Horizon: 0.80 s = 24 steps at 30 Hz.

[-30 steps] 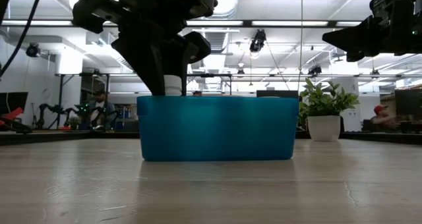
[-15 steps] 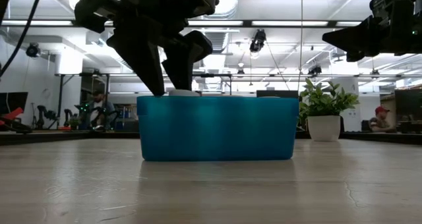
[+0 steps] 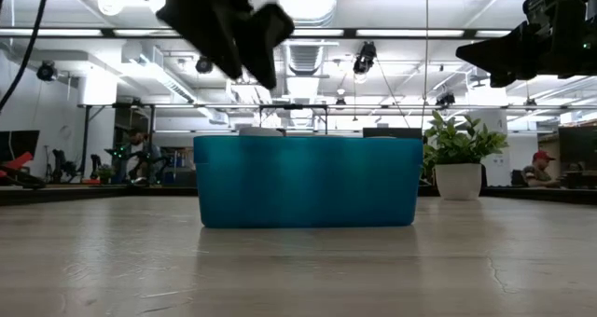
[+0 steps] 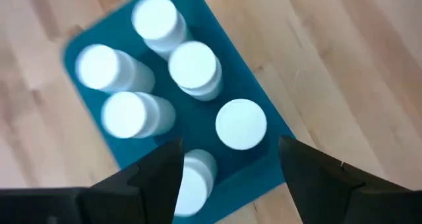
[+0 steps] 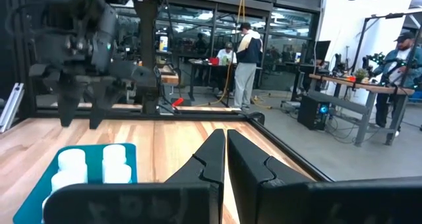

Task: Pick and place pill bottles into a basket
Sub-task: Return to Home Position

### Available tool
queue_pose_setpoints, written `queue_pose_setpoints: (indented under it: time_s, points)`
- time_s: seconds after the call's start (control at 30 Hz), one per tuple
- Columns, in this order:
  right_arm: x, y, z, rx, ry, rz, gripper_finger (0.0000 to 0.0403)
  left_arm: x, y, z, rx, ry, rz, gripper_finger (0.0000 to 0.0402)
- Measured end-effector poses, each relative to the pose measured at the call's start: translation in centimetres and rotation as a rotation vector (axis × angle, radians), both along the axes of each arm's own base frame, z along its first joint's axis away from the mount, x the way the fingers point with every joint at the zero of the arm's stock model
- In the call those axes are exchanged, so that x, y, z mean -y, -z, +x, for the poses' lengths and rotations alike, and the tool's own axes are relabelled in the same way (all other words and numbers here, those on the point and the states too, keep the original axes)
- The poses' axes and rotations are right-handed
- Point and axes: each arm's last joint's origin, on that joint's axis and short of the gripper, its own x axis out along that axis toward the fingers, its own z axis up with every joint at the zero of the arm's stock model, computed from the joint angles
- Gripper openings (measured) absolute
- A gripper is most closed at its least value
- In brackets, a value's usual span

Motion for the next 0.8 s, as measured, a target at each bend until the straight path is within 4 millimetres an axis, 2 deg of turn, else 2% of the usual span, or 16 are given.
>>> queue_pose_setpoints:
  time_s: [0.23, 0.4, 0.5, 0.8]
  points:
    - [-0.1, -0.2, 0.0, 0.021, -0.02, 0.0, 0.0008, -0.7, -4.2, -2.7, 0.133, -0.001, -0.029, 0.0228]
    - [-0.3, -0.6, -0.1, 0.064, -0.107, -0.013, 0.0008, -1.6, -5.6, -5.2, 0.337, 0.036, -0.031, 0.0228]
    - [-0.3, -0.7, -0.1, 0.078, -0.113, -0.01, 0.0009, -2.6, -5.3, -7.0, 0.449, -0.003, -0.015, 0.0228]
    - [-0.3, -0.9, -0.3, 0.095, -0.113, -0.012, 0.0008, -5.1, -1.6, -12.7, 0.689, -0.116, -0.037, 0.0228]
